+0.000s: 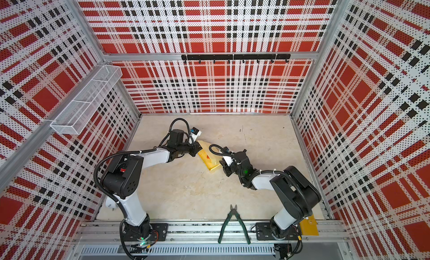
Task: Assemble paper box
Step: Fold the lid at the center of the table.
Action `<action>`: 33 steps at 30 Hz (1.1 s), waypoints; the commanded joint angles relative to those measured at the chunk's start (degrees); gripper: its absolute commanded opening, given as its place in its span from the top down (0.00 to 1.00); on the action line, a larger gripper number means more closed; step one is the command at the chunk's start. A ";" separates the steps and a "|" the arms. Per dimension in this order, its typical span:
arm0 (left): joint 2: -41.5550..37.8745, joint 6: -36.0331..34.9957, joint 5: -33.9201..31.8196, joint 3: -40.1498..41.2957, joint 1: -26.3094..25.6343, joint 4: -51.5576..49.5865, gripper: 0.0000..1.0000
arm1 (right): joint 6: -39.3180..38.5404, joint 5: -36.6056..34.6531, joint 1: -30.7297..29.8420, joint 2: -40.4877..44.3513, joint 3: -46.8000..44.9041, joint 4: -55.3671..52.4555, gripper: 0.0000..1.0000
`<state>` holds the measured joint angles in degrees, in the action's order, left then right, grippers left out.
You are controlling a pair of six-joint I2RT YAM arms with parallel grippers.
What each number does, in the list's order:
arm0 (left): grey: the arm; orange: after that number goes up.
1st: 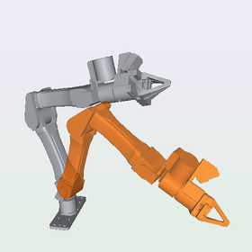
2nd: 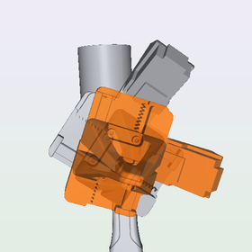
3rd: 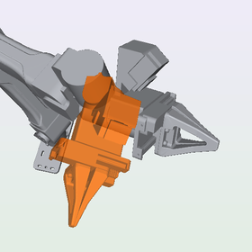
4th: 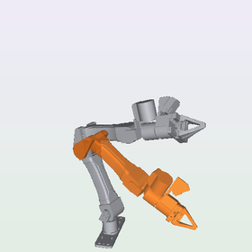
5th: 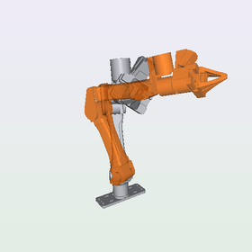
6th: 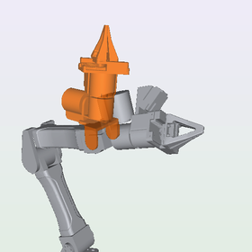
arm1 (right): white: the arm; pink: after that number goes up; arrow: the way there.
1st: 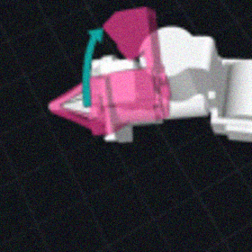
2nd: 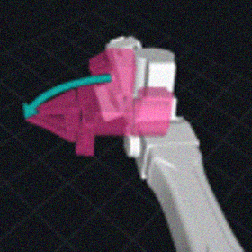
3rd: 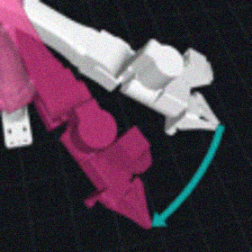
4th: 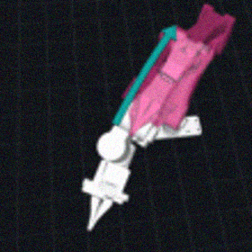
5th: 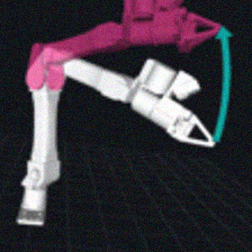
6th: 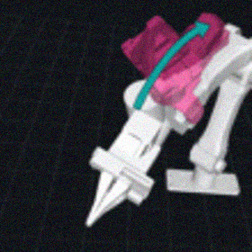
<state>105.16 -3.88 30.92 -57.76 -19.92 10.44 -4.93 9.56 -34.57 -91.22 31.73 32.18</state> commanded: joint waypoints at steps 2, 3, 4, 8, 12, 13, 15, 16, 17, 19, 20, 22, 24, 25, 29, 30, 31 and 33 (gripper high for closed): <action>-0.31 -0.77 1.63 1.74 -0.38 -3.51 0.93 | -1.40 -1.78 -0.74 0.05 -0.84 4.38 0.76; -0.31 -0.86 1.54 1.89 -0.38 -3.49 0.93 | -1.33 -1.90 -0.80 0.33 -1.25 4.30 0.75; -0.42 -0.95 1.54 2.14 -0.47 -3.49 0.93 | -1.31 -1.91 -0.82 0.60 -1.55 4.08 0.75; -0.62 -1.38 1.44 3.10 -0.80 -2.98 0.93 | -0.89 -1.78 -1.00 1.38 -2.57 3.24 0.74; -1.34 -1.70 0.78 4.09 -1.17 -2.19 0.93 | 0.33 -2.25 -1.03 3.81 -4.84 3.06 0.73; -1.50 -1.72 0.59 4.34 -1.25 -2.01 0.93 | 0.69 -2.36 -1.06 4.81 -5.59 2.86 0.73; -1.63 -1.75 0.46 4.53 -1.20 -1.76 0.93 | 1.35 -2.50 -1.05 7.12 -6.59 1.40 0.72; -1.67 -1.61 0.34 4.51 -1.22 -1.68 0.93 | 1.69 -2.65 -1.08 8.73 -7.06 0.35 0.72; -1.63 -1.58 0.30 4.57 -1.20 -1.65 0.93 | 2.05 -2.99 -1.05 10.25 -7.49 -0.83 0.72; -1.56 -1.44 0.23 4.54 -1.30 -1.60 0.93 | 2.46 -3.79 -1.02 13.58 -7.74 -4.24 0.71; -1.55 -1.45 0.15 4.42 -1.30 -1.56 0.93 | 2.53 -4.08 -1.10 15.34 -7.70 -6.22 0.71; -1.63 -1.48 0.04 4.57 -1.35 -1.56 0.93 | 2.88 -4.59 -1.09 19.12 -7.41 -9.92 0.71; -1.63 -1.44 0.01 4.54 -1.45 -1.47 0.93 | 3.71 -5.34 -1.11 22.18 -6.77 -12.57 0.70; -1.63 -1.61 0.09 4.55 -1.52 -1.47 0.93 | 4.11 -5.90 -1.04 23.32 -6.18 -13.44 0.70; -1.78 -1.74 -0.08 4.68 -1.61 -1.39 0.93 | 5.22 -5.45 -0.96 22.47 -0.90 -17.46 0.70; -1.83 -1.81 -0.16 4.78 -1.70 -1.38 0.93 | 5.75 -4.89 -1.02 21.26 0.82 -18.01 0.70; -1.78 -1.82 -0.24 4.72 -1.74 -1.38 0.93 | 6.51 -4.37 -1.02 19.68 3.13 -19.12 0.70; -1.85 -1.79 -0.46 4.76 -1.80 -1.34 0.93 | 7.66 -2.88 -0.97 16.86 6.91 -20.27 0.69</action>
<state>104.40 -5.45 31.09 -54.33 -21.10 11.16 0.86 5.08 -35.40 -71.81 34.24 13.58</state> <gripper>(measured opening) 0.076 0.304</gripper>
